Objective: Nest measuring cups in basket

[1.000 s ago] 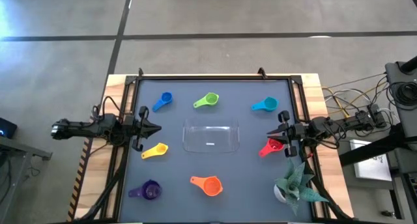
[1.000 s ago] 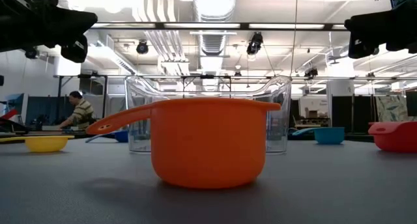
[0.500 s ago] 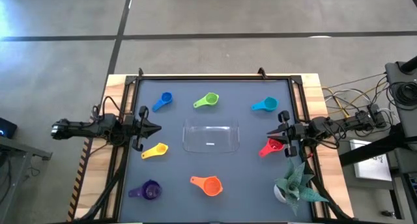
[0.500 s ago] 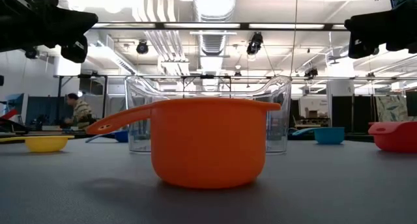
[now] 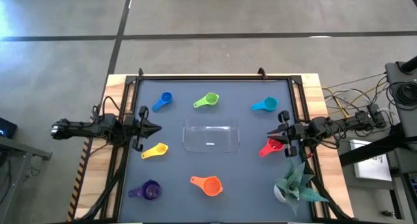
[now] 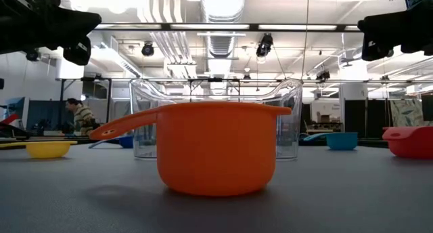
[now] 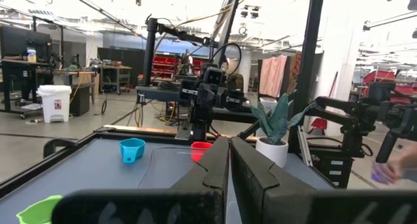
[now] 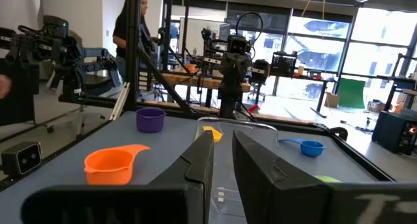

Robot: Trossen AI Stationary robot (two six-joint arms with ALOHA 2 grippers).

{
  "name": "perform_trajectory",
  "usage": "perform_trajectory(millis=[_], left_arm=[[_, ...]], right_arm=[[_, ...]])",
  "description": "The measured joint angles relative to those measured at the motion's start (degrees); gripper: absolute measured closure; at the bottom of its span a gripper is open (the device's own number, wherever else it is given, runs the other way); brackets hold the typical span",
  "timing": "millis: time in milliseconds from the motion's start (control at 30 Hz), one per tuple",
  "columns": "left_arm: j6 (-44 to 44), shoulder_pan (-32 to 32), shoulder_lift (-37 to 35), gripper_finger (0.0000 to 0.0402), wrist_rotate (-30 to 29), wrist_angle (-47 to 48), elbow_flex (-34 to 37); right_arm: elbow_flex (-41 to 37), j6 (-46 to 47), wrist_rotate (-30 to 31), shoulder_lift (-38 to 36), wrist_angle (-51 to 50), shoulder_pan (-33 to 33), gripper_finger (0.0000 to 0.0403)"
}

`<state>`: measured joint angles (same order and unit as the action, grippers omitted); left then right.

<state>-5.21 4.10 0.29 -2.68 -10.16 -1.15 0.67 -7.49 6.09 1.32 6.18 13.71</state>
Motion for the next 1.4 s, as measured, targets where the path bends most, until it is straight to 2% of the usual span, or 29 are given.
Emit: perform_trajectory(millis=[967,1100,1233,1400], left_arm=[[0.08,0.0,-0.02,0.0402,-1.37,-0.29,0.02],[3.2,-0.02,-0.02,0.0402,-1.4,-2.3,-0.34],[6.31,-0.02,2.03,0.0402,-1.42,3.27,-5.65],[11.79,-0.02,10.73,0.0402,-5.28,15.91,-18.02]], right_arm=[[0.0,0.0,0.0,-0.02,0.02,-0.01,0.0355],[0.0,0.0,0.0,-0.01,0.01,-0.02,0.0355],[0.0,0.0,0.0,0.0,0.01,-0.01,0.0355],[0.0,0.0,0.0,0.01,0.02,-0.02,0.0355]])
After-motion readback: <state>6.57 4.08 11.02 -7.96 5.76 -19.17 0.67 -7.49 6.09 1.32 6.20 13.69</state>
